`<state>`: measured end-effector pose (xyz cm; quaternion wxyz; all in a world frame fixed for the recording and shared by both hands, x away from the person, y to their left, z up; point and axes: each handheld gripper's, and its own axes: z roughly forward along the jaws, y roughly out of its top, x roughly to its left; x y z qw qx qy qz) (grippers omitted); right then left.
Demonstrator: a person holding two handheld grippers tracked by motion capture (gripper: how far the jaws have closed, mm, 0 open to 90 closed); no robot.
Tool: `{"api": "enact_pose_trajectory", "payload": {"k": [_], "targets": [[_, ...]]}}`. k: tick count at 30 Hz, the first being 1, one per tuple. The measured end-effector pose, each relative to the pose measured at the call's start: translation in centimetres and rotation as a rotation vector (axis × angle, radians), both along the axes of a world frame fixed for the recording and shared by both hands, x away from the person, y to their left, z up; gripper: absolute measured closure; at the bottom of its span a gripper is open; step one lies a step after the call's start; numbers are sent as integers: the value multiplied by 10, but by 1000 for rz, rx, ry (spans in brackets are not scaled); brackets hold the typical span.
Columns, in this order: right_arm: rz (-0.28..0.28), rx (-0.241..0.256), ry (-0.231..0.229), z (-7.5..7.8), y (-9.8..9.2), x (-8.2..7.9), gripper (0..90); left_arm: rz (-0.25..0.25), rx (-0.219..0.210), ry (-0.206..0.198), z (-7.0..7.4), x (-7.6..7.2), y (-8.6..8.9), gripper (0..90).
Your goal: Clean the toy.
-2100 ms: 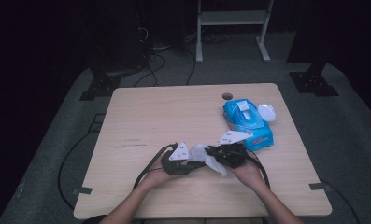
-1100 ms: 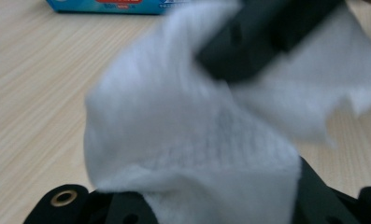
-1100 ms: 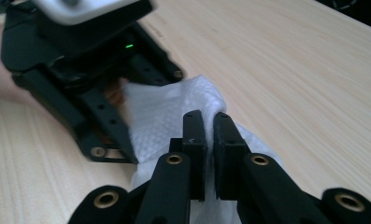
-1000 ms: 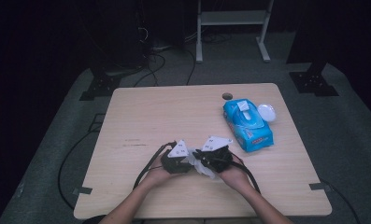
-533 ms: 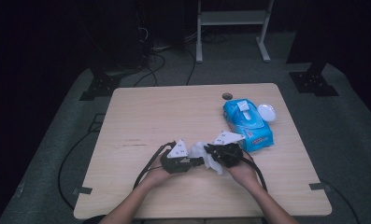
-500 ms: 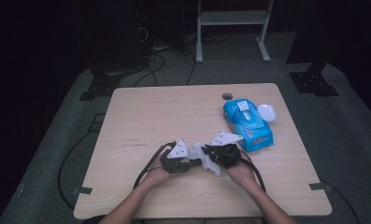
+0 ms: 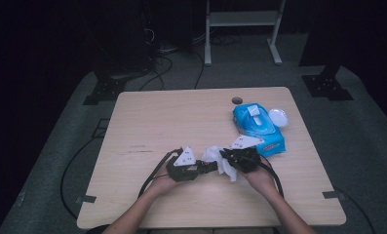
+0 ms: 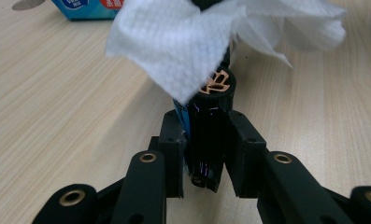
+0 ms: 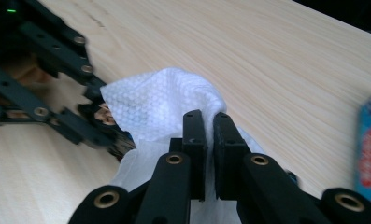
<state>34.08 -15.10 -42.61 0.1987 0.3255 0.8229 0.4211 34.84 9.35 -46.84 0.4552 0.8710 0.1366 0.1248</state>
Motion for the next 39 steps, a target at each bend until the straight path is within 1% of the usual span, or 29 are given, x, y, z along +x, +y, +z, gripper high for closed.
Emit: {"api": "enact_pose_trajectory", "payload": {"k": [3,6,7,8,9,11,12,13,15,18,19,20,21,22,23,25,30,32,35,36,37,39], "targets": [[-5,-8,-6,0,1,-1,846,-2,1,6,0,0,1,698],[27,23,16,-1,12,-4,846,-8,-2,10,1,0,0,679],[45,30,24,-2,18,-5,846,-11,-3,28,2,0,-1,625],[68,33,29,-3,23,-6,846,-9,6,21,3,-1,-3,580],[74,26,18,-3,28,-9,846,-9,9,14,4,-2,-4,563],[110,40,36,-3,34,-10,846,-11,6,14,4,-2,-3,580],[122,48,42,-3,35,-11,846,-8,7,7,4,-2,-3,607],[125,44,36,-3,36,-12,846,-8,6,4,4,-2,-2,626],[115,27,21,-2,34,-11,846,-5,5,5,4,-2,-1,636],[75,20,12,-1,22,-8,845,-7,5,3,4,-1,-1,637],[44,2,-3,-1,15,-6,846,-7,6,3,4,-1,-1,637],[27,-2,-7,-1,10,-4,846,-8,6,2,4,-1,-1,637],[-2,9,-2,0,1,-2,846,-7,5,3,4,-1,-1,637],[-26,3,-2,0,-4,-1,846,-7,6,5,4,-1,-1,637],[-39,3,-6,0,-7,0,846,-7,7,5,4,-1,-1,637],[-45,19,6,0,-8,-1,847,-7,5,2,4,-1,-1,636],[43,25,5,-1,15,-8,846,-4,15,0,5,-1,1,636],[58,10,-7,-1,18,-9,845,1,15,-3,5,-1,3,637],[41,1,-11,0,14,-7,846,4,21,-3,6,-1,7,636],[-9,-5,-13,-1,1,-3,846,8,11,0,6,0,9,639],[-25,12,-3,-1,-4,-1,846,11,9,0,6,0,9,639],[-37,25,6,-1,-7,0,846,11,12,0,6,0,8,639]]}}
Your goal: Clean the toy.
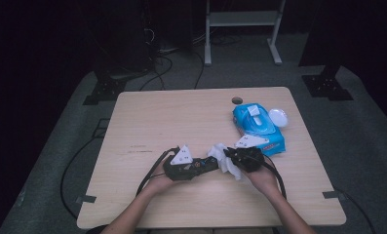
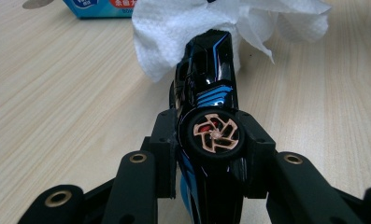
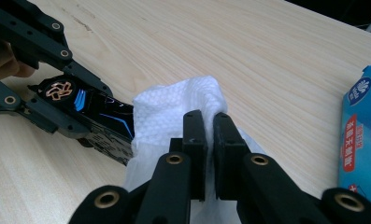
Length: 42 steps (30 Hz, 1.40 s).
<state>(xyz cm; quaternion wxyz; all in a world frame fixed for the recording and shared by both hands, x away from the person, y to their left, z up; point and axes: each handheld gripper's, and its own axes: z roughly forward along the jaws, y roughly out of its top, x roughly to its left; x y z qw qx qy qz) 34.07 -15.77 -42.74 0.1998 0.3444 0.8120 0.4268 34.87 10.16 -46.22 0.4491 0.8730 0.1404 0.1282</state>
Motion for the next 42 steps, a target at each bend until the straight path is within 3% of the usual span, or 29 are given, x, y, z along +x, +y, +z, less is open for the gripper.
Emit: {"api": "enact_pose_trajectory", "payload": {"k": [4,8,12,13,16,18,21,24,26,28,30,32,36,40,42], "targets": [[67,23,8,0,17,-6,846,-1,-1,-6,0,0,-2,638],[121,-15,-22,0,33,-12,845,1,4,-15,0,-1,0,639],[44,-10,-15,-2,12,-2,846,3,-5,-12,1,0,5,642],[28,22,-2,-3,3,1,846,2,0,-18,2,0,5,643],[-38,11,2,-2,-12,6,846,0,5,-17,1,0,5,642],[-32,62,11,1,-12,4,846,0,3,-17,1,0,4,642],[25,78,0,5,1,-1,846,-1,4,-20,1,0,3,642],[85,32,-13,3,20,-6,844,-2,8,-24,1,-1,4,642],[81,-9,-21,0,20,-4,845,-2,7,-24,2,-1,6,642],[38,20,-10,-3,6,3,846,-5,8,-27,2,-2,6,642],[-39,30,7,-2,-7,9,846,-6,8,-26,2,-2,5,640],[-64,57,14,-1,-17,11,846,-6,4,-22,2,-1,5,640],[-26,88,4,5,-9,6,846,-5,6,-21,2,-1,4,640],[51,41,-4,1,14,0,845,-4,5,-19,2,-1,5,641],[50,19,-7,-3,15,1,845,-5,4,-17,2,-1,6,641]]}}
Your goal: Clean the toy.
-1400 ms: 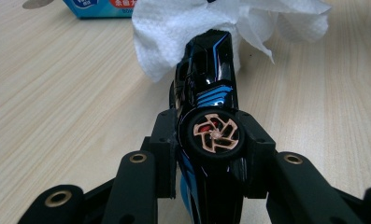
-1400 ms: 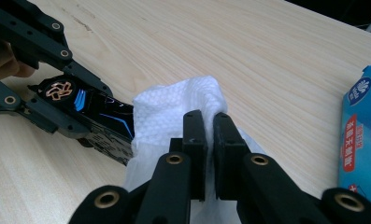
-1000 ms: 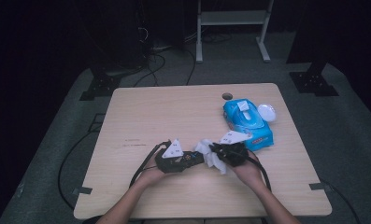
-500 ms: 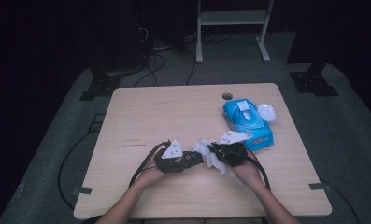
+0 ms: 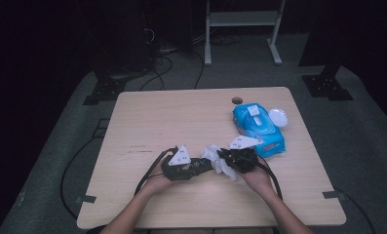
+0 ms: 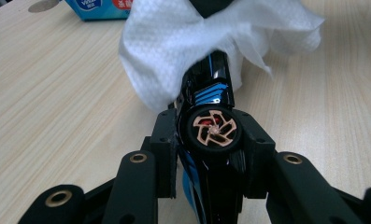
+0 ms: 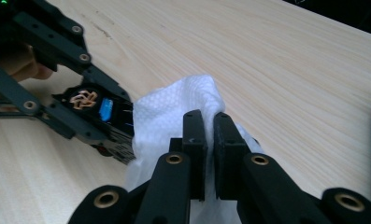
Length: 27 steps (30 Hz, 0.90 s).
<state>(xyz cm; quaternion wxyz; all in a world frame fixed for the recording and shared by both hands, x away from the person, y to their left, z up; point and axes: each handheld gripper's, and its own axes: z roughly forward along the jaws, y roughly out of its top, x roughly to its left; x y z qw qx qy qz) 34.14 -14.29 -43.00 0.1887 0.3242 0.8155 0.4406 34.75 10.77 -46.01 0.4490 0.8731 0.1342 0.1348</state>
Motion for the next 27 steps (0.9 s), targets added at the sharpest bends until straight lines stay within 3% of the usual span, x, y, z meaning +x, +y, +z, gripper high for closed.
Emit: {"api": "enact_pose_trajectory", "payload": {"k": [6,8,11,14,15,16,20,23,27], "targets": [[-110,30,26,-1,-31,10,846,-2,-3,1,0,1,0,641],[-97,43,18,1,-29,7,845,-1,-1,1,0,1,-1,641],[-12,64,2,5,-11,0,844,0,0,1,0,1,-1,641],[34,2,-10,2,5,-5,844,2,-1,-2,0,1,1,641],[26,-11,-13,0,4,-3,844,3,-3,-2,0,0,1,641],[13,10,-4,-1,-1,0,844,3,-3,-2,0,0,2,641],[-112,25,25,-2,-30,10,845,-1,-2,-2,0,0,2,641],[-111,54,62,-7,-36,12,845,1,-3,8,1,2,1,636],[-78,61,82,-10,-25,11,845,8,12,19,2,3,-4,577]]}}
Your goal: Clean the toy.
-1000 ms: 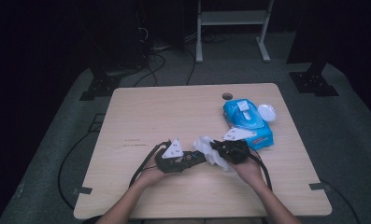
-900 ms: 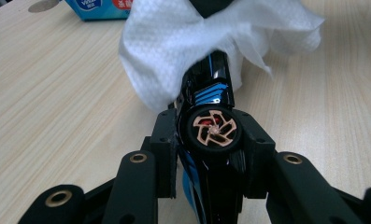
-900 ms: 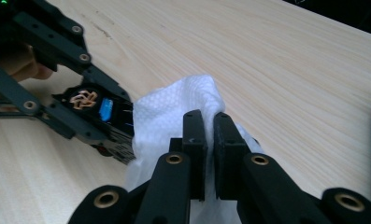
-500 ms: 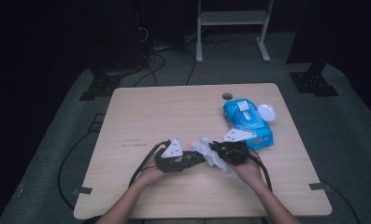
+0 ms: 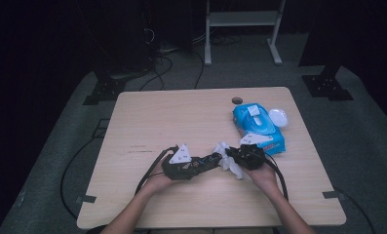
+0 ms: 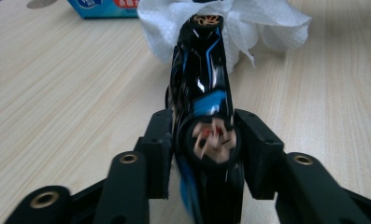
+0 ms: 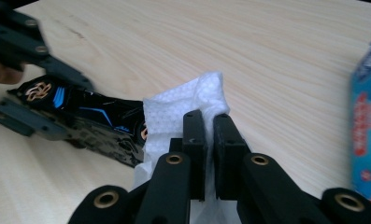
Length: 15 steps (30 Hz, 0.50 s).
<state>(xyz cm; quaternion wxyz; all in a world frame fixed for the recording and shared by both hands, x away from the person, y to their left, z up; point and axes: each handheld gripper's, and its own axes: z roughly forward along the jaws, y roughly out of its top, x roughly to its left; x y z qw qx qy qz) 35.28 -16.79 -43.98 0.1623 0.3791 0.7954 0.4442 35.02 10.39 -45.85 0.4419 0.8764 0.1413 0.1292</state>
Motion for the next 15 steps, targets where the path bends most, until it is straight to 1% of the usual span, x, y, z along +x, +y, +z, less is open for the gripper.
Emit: {"api": "enact_pose_trajectory", "payload": {"k": [2,5,6,8,9,10,12,14,15], "targets": [[18,12,10,0,3,-2,845,2,19,-1,0,0,-1,557],[44,13,8,0,10,-5,844,3,47,-4,4,-2,3,531],[51,30,21,0,12,-6,845,3,58,5,6,-2,6,516],[81,59,31,-3,14,-6,845,4,73,24,9,-1,10,471],[95,75,41,-4,15,-5,845,-4,71,30,10,0,12,462],[82,76,42,-4,15,-3,845,-15,71,30,12,0,12,454],[39,77,28,-4,10,0,845,-22,60,20,17,0,10,421],[-5,117,40,-4,1,3,846,-35,69,11,22,-1,5,378],[-29,120,49,-5,-4,4,846,-42,70,11,23,0,2,373]]}}
